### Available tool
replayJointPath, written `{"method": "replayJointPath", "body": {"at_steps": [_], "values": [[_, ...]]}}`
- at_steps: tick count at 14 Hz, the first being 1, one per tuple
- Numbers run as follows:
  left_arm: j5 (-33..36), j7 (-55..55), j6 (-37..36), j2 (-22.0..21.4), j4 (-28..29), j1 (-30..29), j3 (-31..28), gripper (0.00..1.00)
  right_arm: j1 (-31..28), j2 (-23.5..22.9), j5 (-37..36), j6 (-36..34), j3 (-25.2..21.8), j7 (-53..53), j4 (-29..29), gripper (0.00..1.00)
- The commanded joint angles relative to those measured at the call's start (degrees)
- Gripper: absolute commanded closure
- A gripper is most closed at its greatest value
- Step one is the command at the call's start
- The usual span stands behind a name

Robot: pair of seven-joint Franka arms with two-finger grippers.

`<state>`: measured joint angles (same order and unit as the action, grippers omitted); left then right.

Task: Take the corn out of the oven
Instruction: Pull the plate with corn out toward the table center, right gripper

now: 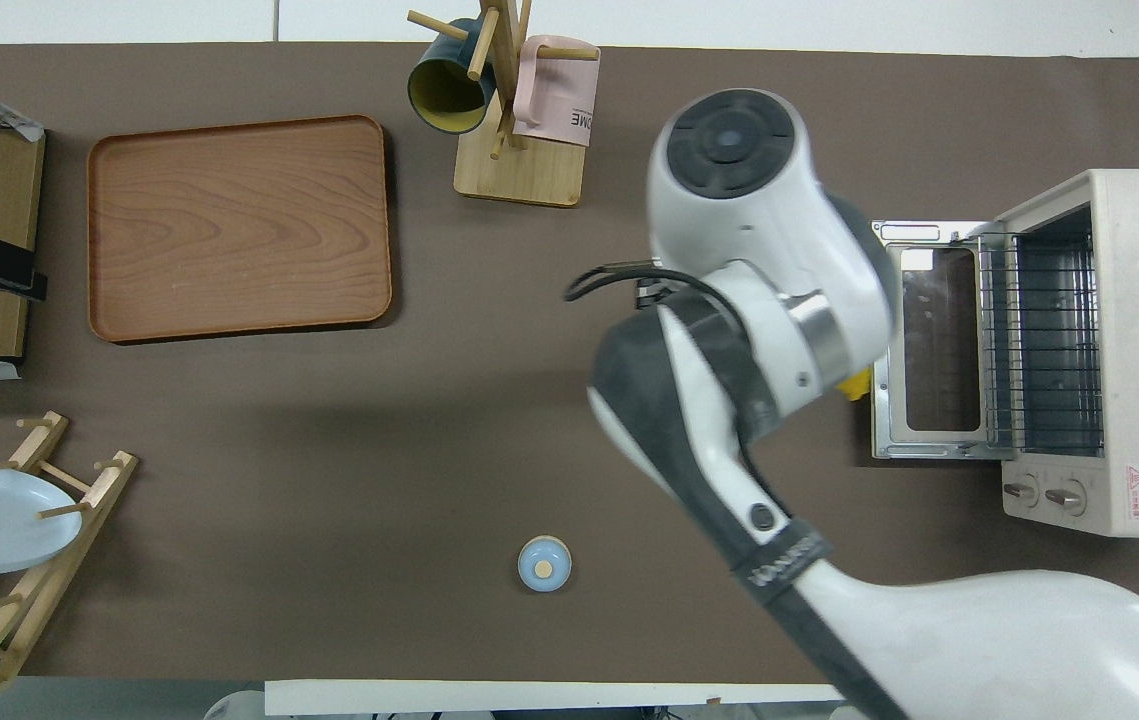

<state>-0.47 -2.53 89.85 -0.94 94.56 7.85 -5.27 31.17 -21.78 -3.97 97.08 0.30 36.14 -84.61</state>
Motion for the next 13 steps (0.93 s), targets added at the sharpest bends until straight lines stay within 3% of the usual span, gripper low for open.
{"method": "replayJointPath", "body": {"at_steps": [1, 3, 6, 7, 9, 11, 13], "values": [[1.0, -0.7, -1.7, 0.3, -1.0, -0.2, 0.0, 0.0, 4.9, -16.1, 2.0, -2.9, 0.1, 11.0, 20.1, 1.0], [1.0, -0.7, -1.7, 0.3, -1.0, -0.2, 0.0, 0.0, 6.1, -20.2, 4.4, 4.9, 4.3, 19.1, 21.8, 1.0], [1.1, -0.3, -1.7, 0.3, -1.0, -1.1, -0.2, 0.0, 7.9, -22.4, 4.1, 10.8, 4.4, 20.8, 20.0, 0.99], [1.1, 0.0, -1.7, 0.1, -0.4, -1.3, -0.2, 0.0, 7.9, -22.2, 4.8, 13.2, 4.4, 21.2, 19.2, 0.92], [1.1, 0.9, 0.9, -2.8, 5.9, -1.3, -0.1, 0.0, 6.8, -22.0, 5.0, 13.8, 4.5, 23.7, 19.3, 0.62], [1.1, 6.6, 12.7, -7.6, 16.9, 0.7, 0.8, 0.0, 4.3, -18.8, 5.9, 13.7, 4.4, 23.7, 19.7, 0.54], [1.1, 10.1, 16.9, -9.3, 22.5, 3.9, 0.8, 0.0, -0.6, -14.0, 5.5, 12.9, 4.3, 20.6, 16.9, 0.45]]}}
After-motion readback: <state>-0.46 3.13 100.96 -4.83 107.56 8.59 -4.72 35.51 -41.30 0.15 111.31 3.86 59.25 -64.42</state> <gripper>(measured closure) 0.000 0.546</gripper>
